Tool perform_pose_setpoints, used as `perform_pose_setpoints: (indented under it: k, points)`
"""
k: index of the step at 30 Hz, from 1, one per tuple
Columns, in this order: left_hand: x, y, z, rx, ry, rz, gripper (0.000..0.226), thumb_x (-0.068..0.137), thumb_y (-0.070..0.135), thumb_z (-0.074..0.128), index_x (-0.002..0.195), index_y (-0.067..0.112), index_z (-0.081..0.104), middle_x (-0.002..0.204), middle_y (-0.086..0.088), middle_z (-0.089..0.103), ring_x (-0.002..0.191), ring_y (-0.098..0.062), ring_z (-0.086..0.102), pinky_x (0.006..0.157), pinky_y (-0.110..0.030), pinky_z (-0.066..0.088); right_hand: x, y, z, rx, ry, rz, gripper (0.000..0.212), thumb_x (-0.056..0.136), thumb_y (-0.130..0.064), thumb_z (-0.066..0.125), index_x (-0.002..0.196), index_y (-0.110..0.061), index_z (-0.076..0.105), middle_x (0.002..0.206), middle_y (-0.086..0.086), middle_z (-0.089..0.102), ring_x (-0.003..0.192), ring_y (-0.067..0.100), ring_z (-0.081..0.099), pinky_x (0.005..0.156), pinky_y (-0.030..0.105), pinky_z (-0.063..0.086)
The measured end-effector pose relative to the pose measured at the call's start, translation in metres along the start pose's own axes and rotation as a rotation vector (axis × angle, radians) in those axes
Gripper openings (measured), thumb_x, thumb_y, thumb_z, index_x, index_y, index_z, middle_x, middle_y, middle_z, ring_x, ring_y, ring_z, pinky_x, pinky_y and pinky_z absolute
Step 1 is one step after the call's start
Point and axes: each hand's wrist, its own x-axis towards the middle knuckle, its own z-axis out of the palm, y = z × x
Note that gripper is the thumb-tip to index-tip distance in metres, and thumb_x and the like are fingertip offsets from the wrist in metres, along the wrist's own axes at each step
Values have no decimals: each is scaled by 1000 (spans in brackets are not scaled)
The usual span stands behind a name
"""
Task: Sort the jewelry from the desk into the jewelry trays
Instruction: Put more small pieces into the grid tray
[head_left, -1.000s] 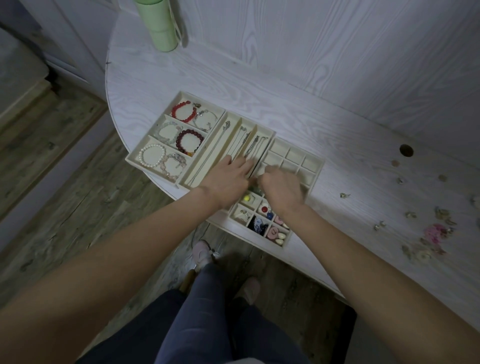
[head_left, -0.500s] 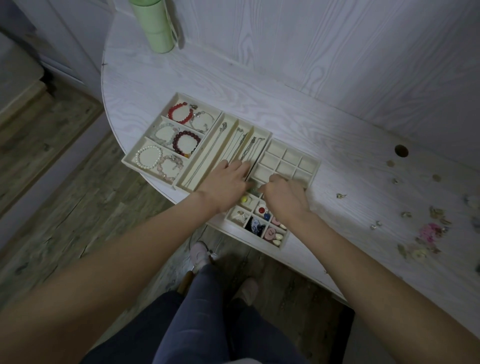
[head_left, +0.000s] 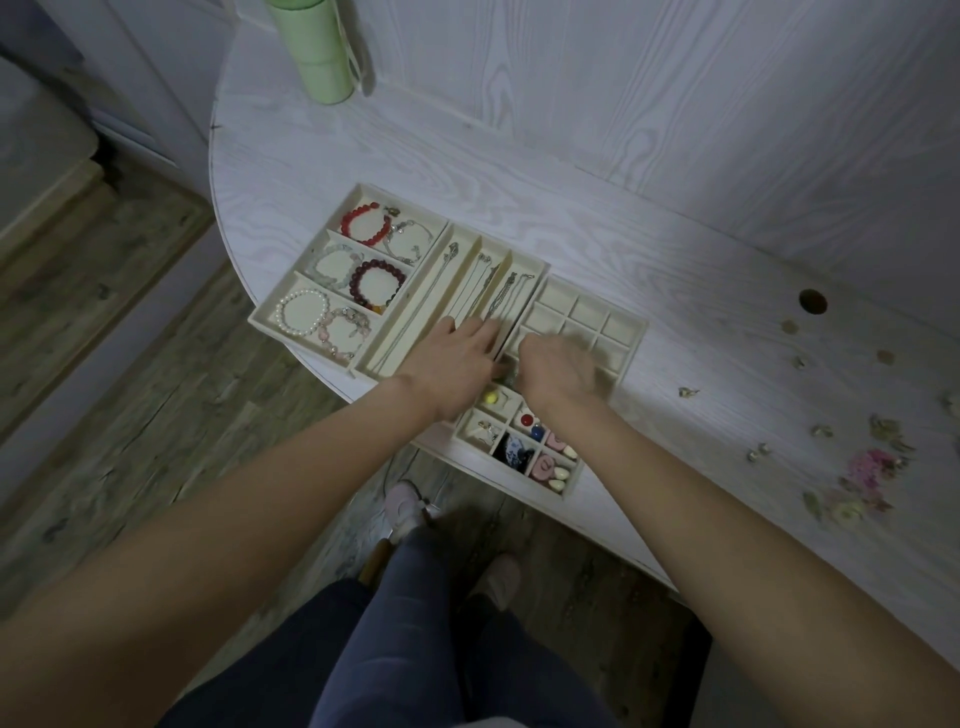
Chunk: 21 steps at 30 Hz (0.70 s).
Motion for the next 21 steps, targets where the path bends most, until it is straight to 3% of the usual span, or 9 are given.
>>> perform_pose_setpoints:
  k: [5,11,16,21]
  points:
    - [1,0,-1,27,-5,0,42,92,17,46,134,22,51,143,-11,24,132,-24,27,103,-40,29,4,-3,-2,-26,4,-22,21,91,5,47,99,-7,61,92,9,60,84,23,61,64,29,43]
    - [-2,0,-3,-53,15,9,44,92,14,48,134,24,50,144,-9,25,134,-24,26,104,-39,28,3,6,6,-56,85,-162,19,86,4,56,99,-9,61,83,5,54,69,22,53,62,30,49]
    - [-7,-4,-5,-115,28,9,44,91,11,49,132,23,54,146,-6,23,134,-21,26,105,-37,26,3,15,10,96,80,-87,24,84,6,53,92,-11,67,81,4,64,69,20,61,60,33,53]
    - [-5,-4,-4,-137,1,23,38,91,17,50,126,27,59,138,-6,30,130,-21,28,101,-37,28,1,18,7,103,-51,-129,26,87,-5,51,89,-21,71,84,0,67,71,17,59,51,25,37]
